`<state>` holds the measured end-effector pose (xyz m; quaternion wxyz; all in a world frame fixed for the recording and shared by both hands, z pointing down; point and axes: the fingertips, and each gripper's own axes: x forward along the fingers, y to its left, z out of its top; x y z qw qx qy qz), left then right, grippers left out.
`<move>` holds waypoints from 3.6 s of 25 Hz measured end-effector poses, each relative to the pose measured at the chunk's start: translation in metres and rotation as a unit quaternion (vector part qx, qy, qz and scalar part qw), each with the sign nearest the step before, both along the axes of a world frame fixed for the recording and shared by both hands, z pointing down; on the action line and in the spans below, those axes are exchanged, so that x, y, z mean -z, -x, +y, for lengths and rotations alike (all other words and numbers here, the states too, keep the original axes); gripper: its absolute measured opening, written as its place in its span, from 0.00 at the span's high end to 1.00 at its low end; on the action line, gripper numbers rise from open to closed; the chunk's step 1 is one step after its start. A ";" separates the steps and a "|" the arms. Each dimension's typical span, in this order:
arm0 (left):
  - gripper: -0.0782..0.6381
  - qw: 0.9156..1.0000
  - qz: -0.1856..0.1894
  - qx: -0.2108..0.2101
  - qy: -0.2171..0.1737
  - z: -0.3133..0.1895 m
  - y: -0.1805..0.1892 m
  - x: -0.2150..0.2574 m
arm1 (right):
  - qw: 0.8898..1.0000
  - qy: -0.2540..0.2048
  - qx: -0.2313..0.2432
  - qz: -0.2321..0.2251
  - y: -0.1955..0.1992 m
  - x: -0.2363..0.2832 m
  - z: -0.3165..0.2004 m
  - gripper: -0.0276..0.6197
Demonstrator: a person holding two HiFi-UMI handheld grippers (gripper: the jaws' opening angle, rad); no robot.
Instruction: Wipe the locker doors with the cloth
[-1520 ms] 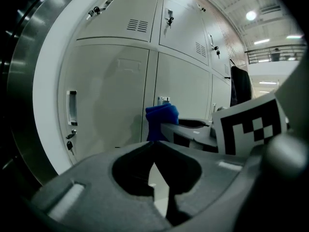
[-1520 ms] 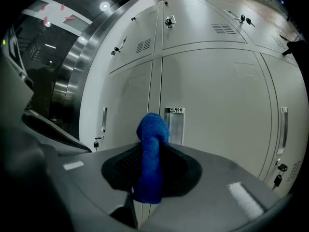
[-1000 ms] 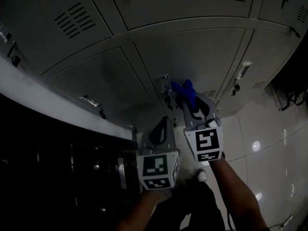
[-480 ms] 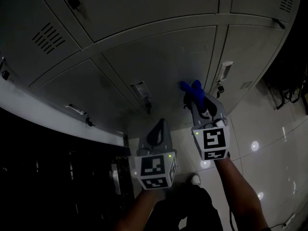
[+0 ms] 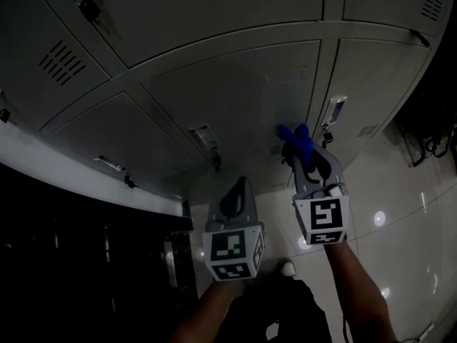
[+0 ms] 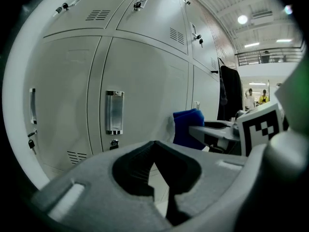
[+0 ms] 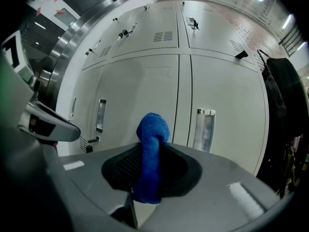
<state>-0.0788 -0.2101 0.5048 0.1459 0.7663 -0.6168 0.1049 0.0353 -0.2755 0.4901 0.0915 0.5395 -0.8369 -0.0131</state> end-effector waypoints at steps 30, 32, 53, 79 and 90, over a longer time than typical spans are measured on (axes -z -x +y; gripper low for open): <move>0.89 0.999 -0.016 0.042 0.004 0.021 0.080 -0.048 | 0.994 0.003 0.103 -0.019 0.143 -0.053 0.040 0.83; 0.89 0.999 -0.016 0.029 0.004 0.015 0.065 -0.047 | 0.996 0.004 0.090 -0.015 0.126 -0.051 0.034 0.83; 0.89 0.999 -0.029 -0.031 0.023 -0.018 -0.034 -0.037 | 0.999 0.033 0.000 -0.014 -0.011 -0.054 -0.008 0.83; 0.89 0.999 -0.044 0.016 0.018 0.121 -0.015 0.115 | 0.993 0.081 0.068 -0.043 0.039 0.108 0.159 0.83; 0.89 0.999 -0.033 0.014 -0.003 0.184 -0.006 0.154 | 0.995 0.071 0.070 -0.024 0.053 0.151 0.226 0.83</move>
